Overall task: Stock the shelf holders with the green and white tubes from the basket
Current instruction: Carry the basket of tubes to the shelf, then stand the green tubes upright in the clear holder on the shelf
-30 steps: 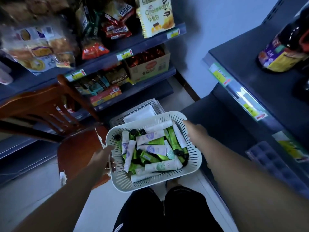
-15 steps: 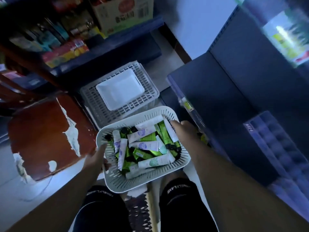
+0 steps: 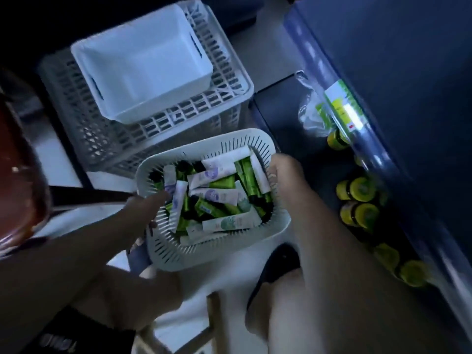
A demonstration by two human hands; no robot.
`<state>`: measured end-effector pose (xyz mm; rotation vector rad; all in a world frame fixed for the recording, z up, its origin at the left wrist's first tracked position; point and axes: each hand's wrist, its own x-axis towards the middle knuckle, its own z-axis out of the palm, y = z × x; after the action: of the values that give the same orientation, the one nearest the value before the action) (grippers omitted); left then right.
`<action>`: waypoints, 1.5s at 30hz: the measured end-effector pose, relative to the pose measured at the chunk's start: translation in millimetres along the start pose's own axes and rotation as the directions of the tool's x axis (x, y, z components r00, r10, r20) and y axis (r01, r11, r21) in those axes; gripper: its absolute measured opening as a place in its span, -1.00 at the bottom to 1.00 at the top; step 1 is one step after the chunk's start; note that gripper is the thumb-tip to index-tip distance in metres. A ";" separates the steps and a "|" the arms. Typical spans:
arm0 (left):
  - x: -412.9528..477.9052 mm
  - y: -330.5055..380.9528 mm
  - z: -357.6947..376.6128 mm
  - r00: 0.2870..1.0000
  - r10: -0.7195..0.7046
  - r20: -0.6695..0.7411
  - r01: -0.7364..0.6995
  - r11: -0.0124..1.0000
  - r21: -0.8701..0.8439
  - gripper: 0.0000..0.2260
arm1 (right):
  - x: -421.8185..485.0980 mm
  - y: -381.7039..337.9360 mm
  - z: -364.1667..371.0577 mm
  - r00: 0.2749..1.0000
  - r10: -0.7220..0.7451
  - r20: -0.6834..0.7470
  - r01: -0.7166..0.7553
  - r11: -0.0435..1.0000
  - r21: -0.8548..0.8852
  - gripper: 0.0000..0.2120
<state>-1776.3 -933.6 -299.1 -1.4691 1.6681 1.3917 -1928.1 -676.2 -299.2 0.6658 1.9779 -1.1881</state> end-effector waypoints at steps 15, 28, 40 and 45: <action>68.1 16.1 37.3 0.996 0.071 0.046 -0.073 0.996 0.053 -0.77 | 95.9 -27.3 11.4 0.981 -0.152 -0.124 0.116 0.959 -0.261 -0.69; 95.7 20.0 85.9 0.634 0.635 0.441 -0.604 0.049 0.796 -0.82 | 88.5 9.2 104.1 0.777 -0.611 -0.149 0.495 0.740 -0.455 -0.82; 165.7 -1.2 135.8 0.615 0.563 0.553 -0.471 -0.300 0.829 -0.58 | 140.2 86.1 106.4 0.959 -0.094 -0.269 -0.047 0.878 -0.476 -0.65; 174.1 11.7 145.1 0.574 0.537 0.618 -0.447 -0.426 0.786 -0.68 | 152.1 82.8 112.2 0.944 -0.072 -0.321 -0.080 0.895 -0.438 -0.71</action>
<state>-1871.1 -873.1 -496.3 0.4294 2.5647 -0.1626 -1924.0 -730.5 -498.3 0.6541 2.4193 -0.5978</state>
